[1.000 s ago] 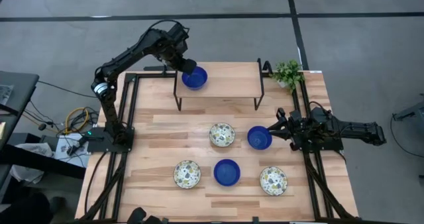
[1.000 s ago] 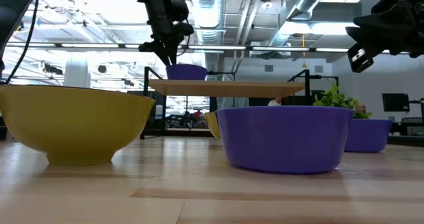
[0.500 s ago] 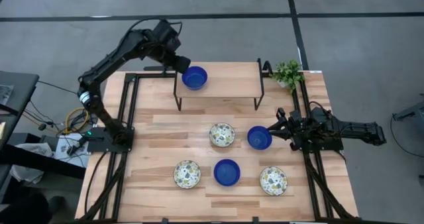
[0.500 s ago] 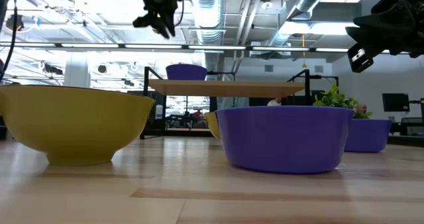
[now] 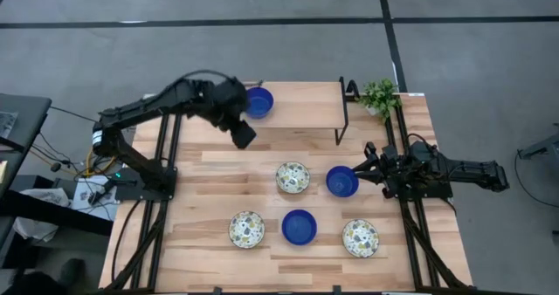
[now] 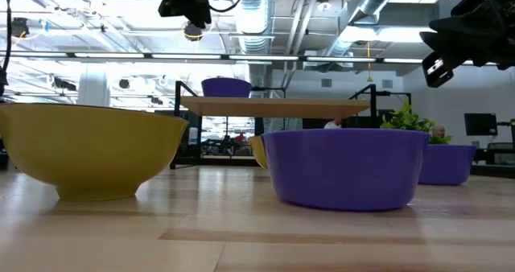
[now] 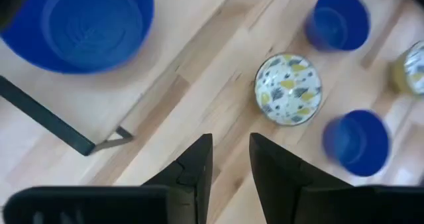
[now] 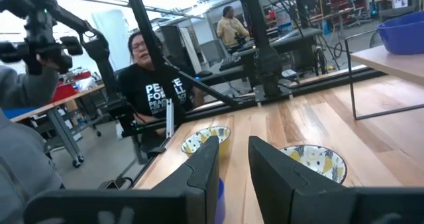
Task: Pick & Place Mini bowls
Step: Stack the top blue bowl on the blue bowl on the shelf
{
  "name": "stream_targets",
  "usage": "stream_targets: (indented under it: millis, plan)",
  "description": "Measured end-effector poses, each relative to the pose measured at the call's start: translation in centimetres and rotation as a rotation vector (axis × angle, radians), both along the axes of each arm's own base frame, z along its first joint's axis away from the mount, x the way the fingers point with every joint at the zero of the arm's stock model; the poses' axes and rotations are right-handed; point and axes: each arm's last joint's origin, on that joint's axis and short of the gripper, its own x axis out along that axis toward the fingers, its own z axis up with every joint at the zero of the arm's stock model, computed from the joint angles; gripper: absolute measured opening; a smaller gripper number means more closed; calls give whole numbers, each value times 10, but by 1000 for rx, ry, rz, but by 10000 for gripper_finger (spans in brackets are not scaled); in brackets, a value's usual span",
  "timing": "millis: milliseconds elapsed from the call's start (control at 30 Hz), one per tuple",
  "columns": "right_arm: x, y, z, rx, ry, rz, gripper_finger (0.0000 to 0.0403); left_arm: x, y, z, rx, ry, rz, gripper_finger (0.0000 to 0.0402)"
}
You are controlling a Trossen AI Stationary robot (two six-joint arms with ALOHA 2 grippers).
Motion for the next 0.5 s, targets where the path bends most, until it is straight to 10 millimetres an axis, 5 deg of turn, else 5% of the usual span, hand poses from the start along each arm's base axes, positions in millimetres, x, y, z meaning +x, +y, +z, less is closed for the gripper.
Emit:
stream_targets:
  millis: [500]
  plan:
    - [-2, 0, 13, 99, -116, 16, 72, -12, -39, -50, 103, -447, -127, 99]
